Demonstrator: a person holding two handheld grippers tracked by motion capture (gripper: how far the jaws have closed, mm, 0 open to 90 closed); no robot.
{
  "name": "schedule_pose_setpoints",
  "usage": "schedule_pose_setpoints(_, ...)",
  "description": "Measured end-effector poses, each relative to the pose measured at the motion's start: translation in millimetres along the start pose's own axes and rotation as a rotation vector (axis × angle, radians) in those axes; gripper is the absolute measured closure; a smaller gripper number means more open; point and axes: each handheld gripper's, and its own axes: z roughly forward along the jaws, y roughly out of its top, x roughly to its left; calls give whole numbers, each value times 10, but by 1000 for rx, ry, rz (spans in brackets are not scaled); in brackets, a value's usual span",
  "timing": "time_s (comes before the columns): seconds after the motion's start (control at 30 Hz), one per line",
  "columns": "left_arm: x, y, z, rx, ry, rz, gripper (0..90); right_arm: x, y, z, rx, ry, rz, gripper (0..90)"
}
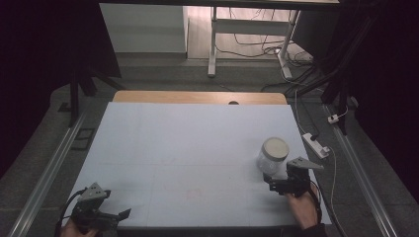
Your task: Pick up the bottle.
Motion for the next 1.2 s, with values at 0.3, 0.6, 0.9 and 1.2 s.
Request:
schedule_pose_setpoints(0.3, 3, 2, 5, 3, -5, 0, 0, -110, 70, 104, -6, -25, 11, 0)
schedule_pose_setpoints(0.6, 6, 4, 8, 7, -8, 0, 0, -159, 170, 249, 1, -16, -21, 0)
schedule_pose_setpoints(0.9, 7, 5, 11, 9, -12, 1, 0, -167, 248, 353, -22, -12, -34, 0)
schedule_pose_setpoints(1.2, 8, 7, 16, 14, -17, 2, 0, -162, 297, 386, -43, 0, -60, 46)
